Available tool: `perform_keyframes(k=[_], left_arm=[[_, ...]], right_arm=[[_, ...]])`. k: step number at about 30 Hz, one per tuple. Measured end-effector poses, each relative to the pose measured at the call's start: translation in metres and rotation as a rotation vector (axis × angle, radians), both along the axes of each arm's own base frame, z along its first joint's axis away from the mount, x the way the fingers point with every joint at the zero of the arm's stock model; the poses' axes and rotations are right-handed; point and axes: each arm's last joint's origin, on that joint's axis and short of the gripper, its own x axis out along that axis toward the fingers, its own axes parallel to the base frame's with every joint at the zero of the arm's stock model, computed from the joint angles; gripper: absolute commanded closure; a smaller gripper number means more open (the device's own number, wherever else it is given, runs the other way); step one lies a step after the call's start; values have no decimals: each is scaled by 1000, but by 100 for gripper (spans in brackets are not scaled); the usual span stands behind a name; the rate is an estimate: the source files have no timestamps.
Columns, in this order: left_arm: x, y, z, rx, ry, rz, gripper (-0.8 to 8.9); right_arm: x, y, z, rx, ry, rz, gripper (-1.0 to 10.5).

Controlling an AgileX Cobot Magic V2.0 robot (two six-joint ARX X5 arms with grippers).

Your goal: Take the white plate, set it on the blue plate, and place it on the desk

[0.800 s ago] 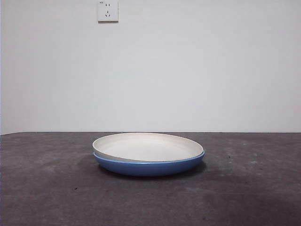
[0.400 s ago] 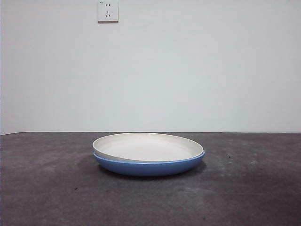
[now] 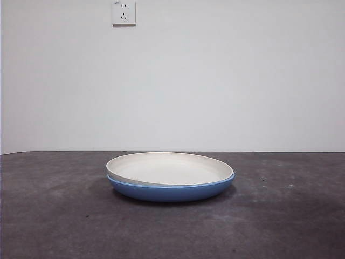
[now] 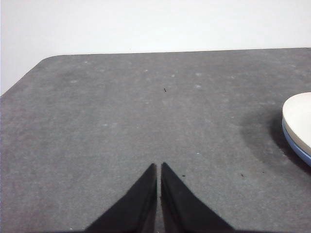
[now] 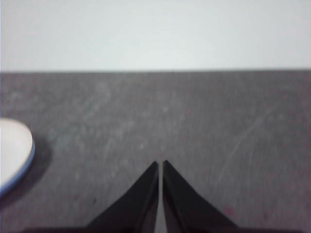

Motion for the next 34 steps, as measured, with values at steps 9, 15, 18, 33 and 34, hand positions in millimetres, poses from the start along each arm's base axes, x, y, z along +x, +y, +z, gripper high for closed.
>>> perform_keyframes(k=[9,15,18,33,34], left_arm=[[0,0,0,0,0,0,797],[0,0,0,0,0,0,797],[0,0,0,0,0,0,797],[0,0,0,0,0,0,797],[0,0,0,0,0,0,797]], right_arm=[[-1,0,-4,5,47,-1,939],[-1,0,-4,5,47,-1,939],[-1,0,-4,5,47,-1,939],[-1,0,-4,5,47,-1,939],[-1,0,-4,5,47,-1,939]])
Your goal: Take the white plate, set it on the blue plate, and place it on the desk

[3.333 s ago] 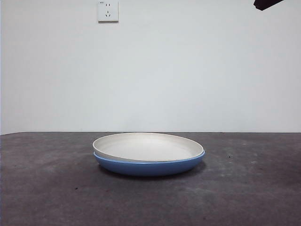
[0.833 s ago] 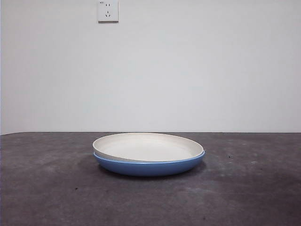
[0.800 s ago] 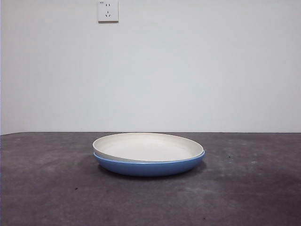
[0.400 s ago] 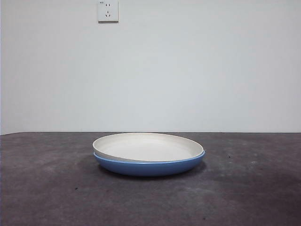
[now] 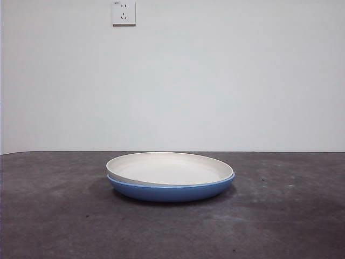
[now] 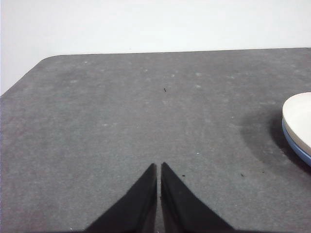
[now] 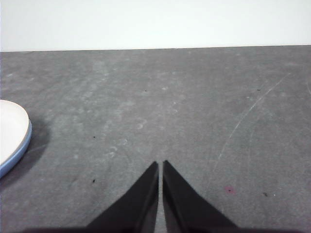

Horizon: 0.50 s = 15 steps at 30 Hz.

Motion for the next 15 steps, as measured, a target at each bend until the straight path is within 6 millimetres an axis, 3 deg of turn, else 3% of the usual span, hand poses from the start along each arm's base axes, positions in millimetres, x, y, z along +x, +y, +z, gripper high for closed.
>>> perform_keyframes(k=[15], left_arm=[[0,0,0,0,0,0,797]], right_arm=[[0,0,0,6,1,-1,939]])
